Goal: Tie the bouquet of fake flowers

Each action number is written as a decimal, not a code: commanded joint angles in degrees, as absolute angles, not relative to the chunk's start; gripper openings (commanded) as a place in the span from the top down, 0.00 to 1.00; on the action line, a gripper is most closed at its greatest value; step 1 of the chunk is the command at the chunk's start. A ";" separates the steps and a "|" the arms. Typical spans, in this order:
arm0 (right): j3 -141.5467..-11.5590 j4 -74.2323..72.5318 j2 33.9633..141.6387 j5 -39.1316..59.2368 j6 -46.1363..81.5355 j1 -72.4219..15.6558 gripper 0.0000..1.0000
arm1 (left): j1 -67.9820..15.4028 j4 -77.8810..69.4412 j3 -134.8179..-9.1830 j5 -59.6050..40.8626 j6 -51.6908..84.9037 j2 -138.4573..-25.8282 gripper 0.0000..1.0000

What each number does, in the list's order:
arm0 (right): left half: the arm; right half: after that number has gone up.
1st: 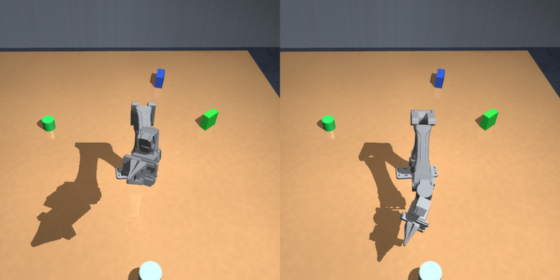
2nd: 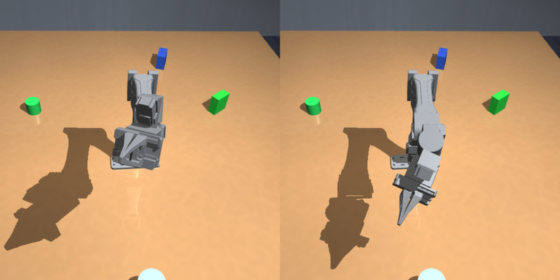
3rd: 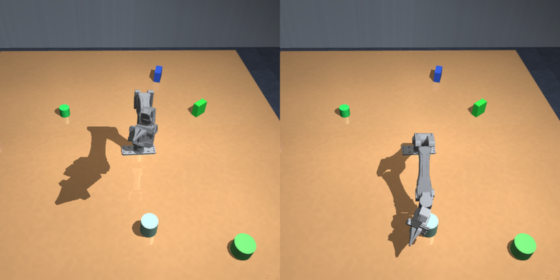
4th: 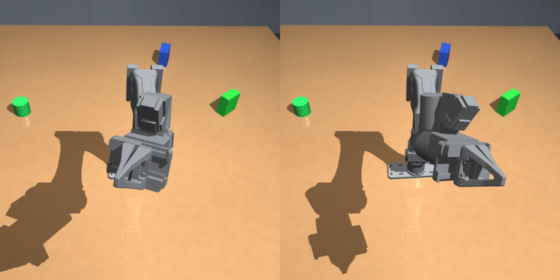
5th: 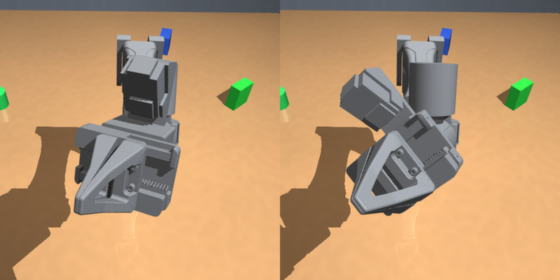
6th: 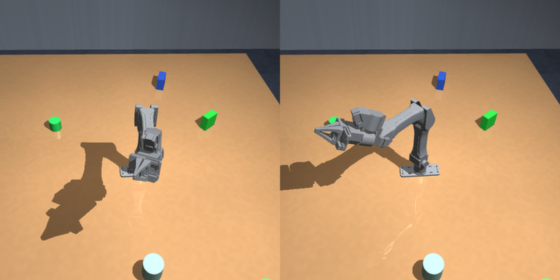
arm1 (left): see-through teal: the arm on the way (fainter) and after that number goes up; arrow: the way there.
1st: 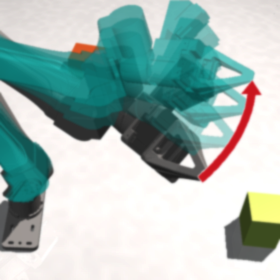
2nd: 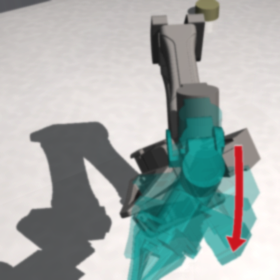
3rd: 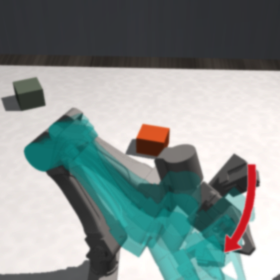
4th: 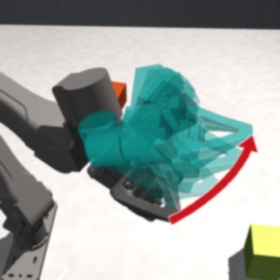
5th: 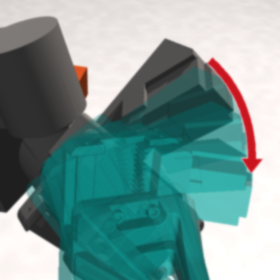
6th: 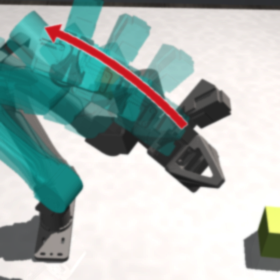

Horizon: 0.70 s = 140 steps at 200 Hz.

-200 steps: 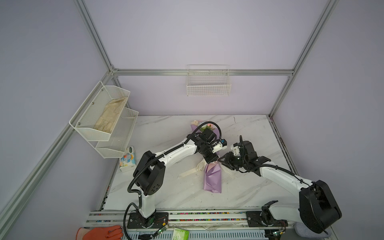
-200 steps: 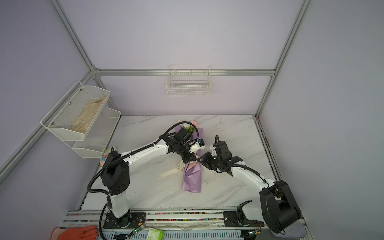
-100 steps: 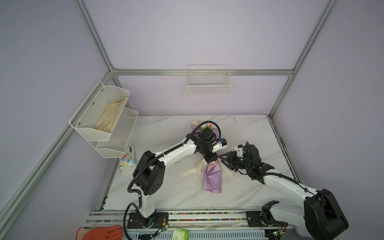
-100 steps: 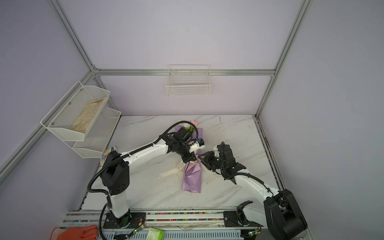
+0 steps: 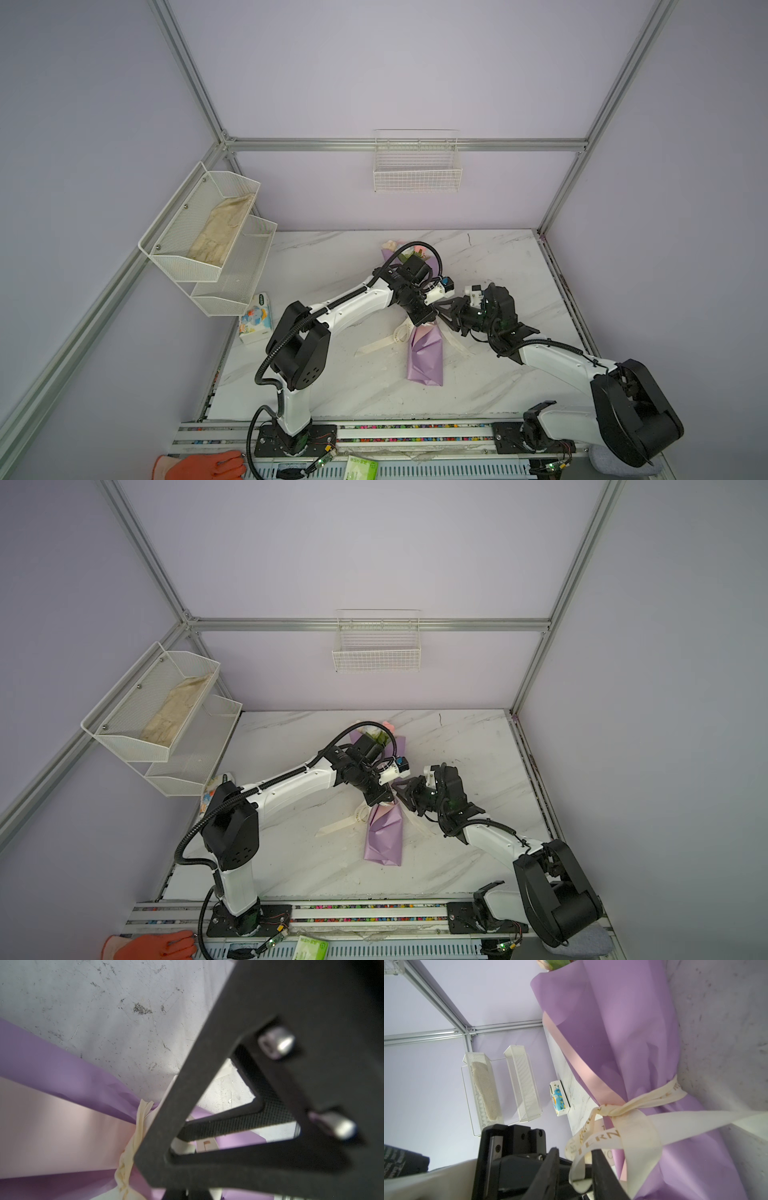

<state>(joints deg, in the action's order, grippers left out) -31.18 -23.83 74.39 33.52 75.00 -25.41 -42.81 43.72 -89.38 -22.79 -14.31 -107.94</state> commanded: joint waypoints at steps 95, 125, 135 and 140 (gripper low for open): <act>-31.60 -24.61 73.02 30.97 74.69 -25.58 1.00 | -38.59 28.64 -72.73 -22.37 -2.51 -89.87 0.46; -31.29 -25.90 73.48 31.69 75.62 -25.58 1.00 | -33.93 18.18 -57.15 -24.85 4.52 -82.01 0.40; -31.37 -25.89 73.37 31.57 75.64 -25.58 1.00 | -33.58 16.02 -53.79 -25.22 4.99 -81.52 0.39; -31.45 -25.93 73.39 31.60 75.63 -25.58 1.00 | -33.48 15.05 -52.81 -24.72 5.62 -81.56 0.39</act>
<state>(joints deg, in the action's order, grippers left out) -31.24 -23.79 73.60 32.05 74.17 -25.45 -34.35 24.97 -60.75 -23.07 -0.51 -81.91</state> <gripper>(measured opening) 0.048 0.607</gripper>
